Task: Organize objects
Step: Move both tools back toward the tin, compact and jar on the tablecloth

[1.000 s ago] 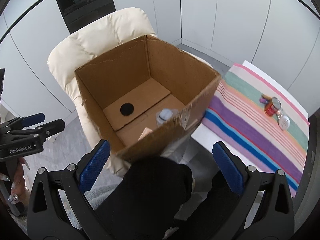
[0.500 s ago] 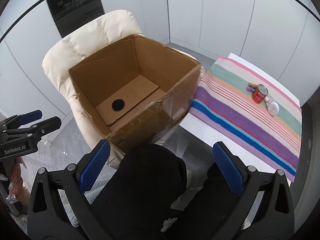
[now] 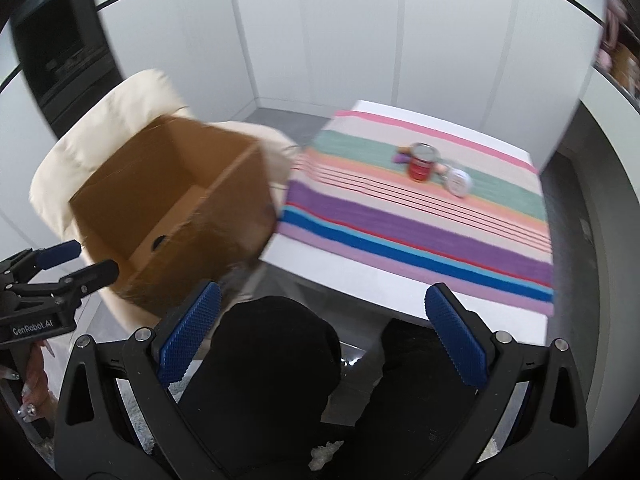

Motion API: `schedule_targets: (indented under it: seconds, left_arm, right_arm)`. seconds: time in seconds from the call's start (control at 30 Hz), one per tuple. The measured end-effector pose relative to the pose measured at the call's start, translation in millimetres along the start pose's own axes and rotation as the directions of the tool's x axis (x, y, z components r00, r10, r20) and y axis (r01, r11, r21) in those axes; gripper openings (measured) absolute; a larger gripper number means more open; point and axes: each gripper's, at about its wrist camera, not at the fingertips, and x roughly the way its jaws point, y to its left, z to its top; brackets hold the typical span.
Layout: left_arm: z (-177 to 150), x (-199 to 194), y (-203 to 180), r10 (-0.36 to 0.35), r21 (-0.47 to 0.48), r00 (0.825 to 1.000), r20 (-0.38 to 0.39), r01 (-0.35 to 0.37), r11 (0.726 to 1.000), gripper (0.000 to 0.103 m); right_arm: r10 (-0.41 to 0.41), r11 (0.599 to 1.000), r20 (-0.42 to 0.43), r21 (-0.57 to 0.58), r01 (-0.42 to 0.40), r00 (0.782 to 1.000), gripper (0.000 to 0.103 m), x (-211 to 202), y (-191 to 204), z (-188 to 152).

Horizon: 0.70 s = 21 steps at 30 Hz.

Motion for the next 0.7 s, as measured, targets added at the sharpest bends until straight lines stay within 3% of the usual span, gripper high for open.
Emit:
schedule_targets:
  seconds: [0.37, 0.7]
  left_arm:
    - [24, 24, -85, -0.097, 0.139, 0.995, -0.032, 0.101, 0.985, 0.089]
    - [30, 38, -145, -0.131, 0.240, 0.990, -0.050, 0.140, 0.961, 0.089]
  right_arm:
    - [-0.128, 0.968, 0.005, 0.216, 0.124, 0.992, 0.103, -25, -108, -28]
    - [-0.191, 0.921, -0.014, 0.344, 0.184, 0.982, 0.103, -39, -168, -56]
